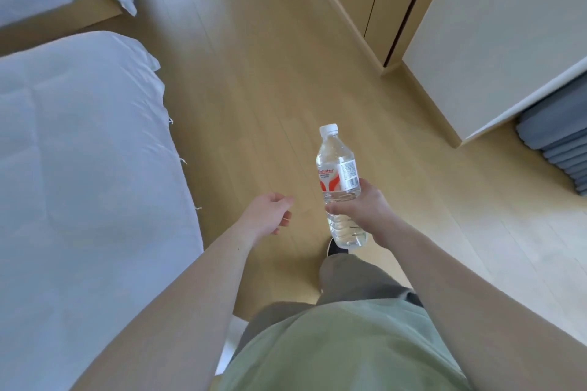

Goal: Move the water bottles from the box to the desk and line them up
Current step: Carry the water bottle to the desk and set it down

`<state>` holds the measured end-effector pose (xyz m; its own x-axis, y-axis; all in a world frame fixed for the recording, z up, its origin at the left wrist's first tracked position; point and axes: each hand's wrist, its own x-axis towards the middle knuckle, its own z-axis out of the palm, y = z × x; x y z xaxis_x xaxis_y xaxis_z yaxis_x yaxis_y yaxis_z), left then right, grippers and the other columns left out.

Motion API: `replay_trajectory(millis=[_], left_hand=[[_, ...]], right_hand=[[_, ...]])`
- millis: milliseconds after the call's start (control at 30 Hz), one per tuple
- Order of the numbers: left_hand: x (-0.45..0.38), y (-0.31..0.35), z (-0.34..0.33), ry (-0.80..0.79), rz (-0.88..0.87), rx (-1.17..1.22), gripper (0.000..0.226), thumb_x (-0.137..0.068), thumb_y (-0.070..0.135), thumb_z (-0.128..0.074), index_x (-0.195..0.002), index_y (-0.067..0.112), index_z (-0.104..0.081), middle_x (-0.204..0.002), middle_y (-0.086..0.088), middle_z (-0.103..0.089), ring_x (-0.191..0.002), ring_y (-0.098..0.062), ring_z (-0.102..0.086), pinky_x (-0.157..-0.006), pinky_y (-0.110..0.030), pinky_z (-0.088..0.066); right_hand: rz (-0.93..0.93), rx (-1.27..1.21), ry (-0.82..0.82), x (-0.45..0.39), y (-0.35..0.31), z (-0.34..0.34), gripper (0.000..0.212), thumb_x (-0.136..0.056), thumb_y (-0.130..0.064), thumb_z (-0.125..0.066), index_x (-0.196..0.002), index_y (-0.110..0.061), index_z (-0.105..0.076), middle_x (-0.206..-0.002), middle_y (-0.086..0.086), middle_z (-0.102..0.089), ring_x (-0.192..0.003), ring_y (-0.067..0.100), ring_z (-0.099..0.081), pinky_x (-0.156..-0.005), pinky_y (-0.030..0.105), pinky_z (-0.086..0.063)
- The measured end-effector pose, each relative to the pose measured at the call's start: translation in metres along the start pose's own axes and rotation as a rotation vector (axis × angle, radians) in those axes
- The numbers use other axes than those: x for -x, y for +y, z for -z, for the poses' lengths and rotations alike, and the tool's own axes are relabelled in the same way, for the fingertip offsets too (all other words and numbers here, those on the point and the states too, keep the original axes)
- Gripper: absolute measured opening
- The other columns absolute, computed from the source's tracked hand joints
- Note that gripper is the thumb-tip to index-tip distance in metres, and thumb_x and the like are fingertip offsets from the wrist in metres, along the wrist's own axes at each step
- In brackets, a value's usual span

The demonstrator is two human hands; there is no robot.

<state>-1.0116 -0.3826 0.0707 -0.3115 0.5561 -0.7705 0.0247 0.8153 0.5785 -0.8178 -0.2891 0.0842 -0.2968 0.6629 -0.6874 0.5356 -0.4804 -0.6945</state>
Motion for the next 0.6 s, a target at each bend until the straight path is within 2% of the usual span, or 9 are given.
replay_trajectory(millis=[233, 400, 533, 600], left_hand=[[-0.035, 0.074, 0.001, 0.050, -0.017, 0.047, 0.026, -0.099, 0.044, -0.056, -0.113, 0.023, -0.061, -0.099, -0.002, -0.074, -0.092, -0.018, -0.072, -0.089, -0.040, -0.058], [-0.067, 0.106, 0.018, 0.068, 0.011, 0.071, 0.018, -0.100, 0.039, -0.056, -0.107, 0.023, -0.061, -0.102, -0.005, -0.073, -0.092, -0.019, -0.071, -0.090, -0.040, -0.058], [-0.103, 0.128, 0.042, 0.066, 0.040, 0.071, 0.018, -0.100, 0.039, -0.055, -0.108, 0.024, -0.061, -0.101, -0.003, -0.074, -0.097, -0.019, -0.073, -0.091, -0.039, -0.058], [-0.126, 0.143, 0.059, 0.060, 0.052, 0.081, 0.023, -0.100, 0.039, -0.055, -0.114, 0.022, -0.061, -0.101, -0.004, -0.075, -0.093, -0.018, -0.072, -0.087, -0.036, -0.058]], right_hand=[[0.006, 0.035, -0.034, -0.060, -0.049, 0.035, 0.054, -0.072, -0.020, -0.086, -0.118, -0.023, -0.058, -0.102, -0.004, -0.070, -0.095, 0.015, -0.067, -0.083, 0.035, -0.053], [-0.013, 0.055, -0.076, -0.103, -0.078, 0.046, 0.055, -0.070, -0.020, -0.086, -0.118, -0.021, -0.060, -0.103, -0.002, -0.070, -0.092, 0.016, -0.068, -0.067, 0.030, -0.049], [-0.023, 0.067, -0.071, -0.144, -0.110, 0.043, 0.057, -0.069, -0.021, -0.087, -0.119, -0.021, -0.059, -0.105, 0.000, -0.070, -0.092, 0.018, -0.069, -0.070, 0.032, -0.053], [-0.027, 0.072, -0.073, -0.168, -0.131, 0.038, 0.057, -0.069, -0.021, -0.087, -0.119, -0.021, -0.058, -0.104, 0.000, -0.070, -0.093, 0.019, -0.069, -0.073, 0.035, -0.055]])
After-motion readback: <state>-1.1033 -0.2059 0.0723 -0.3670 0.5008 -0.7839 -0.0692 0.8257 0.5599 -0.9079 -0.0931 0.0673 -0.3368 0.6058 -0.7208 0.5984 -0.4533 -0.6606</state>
